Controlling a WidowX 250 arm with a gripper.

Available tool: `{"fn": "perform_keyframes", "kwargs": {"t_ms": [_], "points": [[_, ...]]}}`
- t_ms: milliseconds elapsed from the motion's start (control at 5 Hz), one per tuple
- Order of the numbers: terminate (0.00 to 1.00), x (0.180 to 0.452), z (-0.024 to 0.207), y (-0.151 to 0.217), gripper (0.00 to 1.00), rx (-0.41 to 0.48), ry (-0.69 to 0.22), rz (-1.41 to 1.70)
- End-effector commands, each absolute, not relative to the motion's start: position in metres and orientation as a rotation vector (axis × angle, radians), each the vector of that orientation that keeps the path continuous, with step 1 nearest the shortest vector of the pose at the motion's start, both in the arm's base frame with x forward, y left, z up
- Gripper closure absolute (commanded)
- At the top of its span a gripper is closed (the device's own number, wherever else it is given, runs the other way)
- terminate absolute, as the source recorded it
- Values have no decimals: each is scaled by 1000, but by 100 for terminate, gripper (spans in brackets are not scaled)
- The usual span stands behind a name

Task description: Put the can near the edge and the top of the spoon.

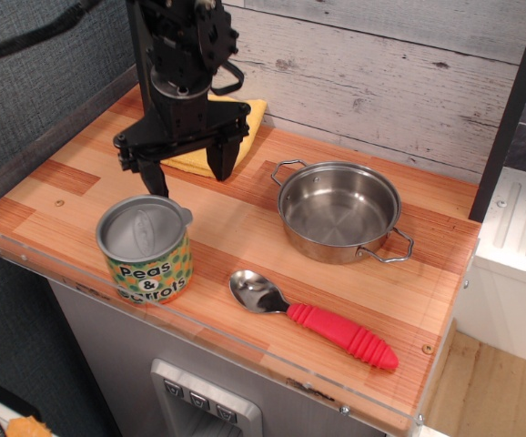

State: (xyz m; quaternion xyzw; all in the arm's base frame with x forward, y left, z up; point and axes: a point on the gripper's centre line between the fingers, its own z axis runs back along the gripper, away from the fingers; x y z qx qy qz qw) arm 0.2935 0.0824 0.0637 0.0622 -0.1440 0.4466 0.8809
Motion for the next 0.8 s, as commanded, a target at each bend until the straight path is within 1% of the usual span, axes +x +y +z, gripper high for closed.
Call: {"fn": "perform_keyframes", "kwargs": {"t_ms": [0, 200, 400, 600], "points": [[0, 304, 109, 89, 0, 138, -359, 789], [0, 324, 127, 74, 0, 144, -318, 593], [0, 331, 136, 48, 0, 123, -292, 420], [0, 331, 139, 12, 0, 96, -265, 296]]}}
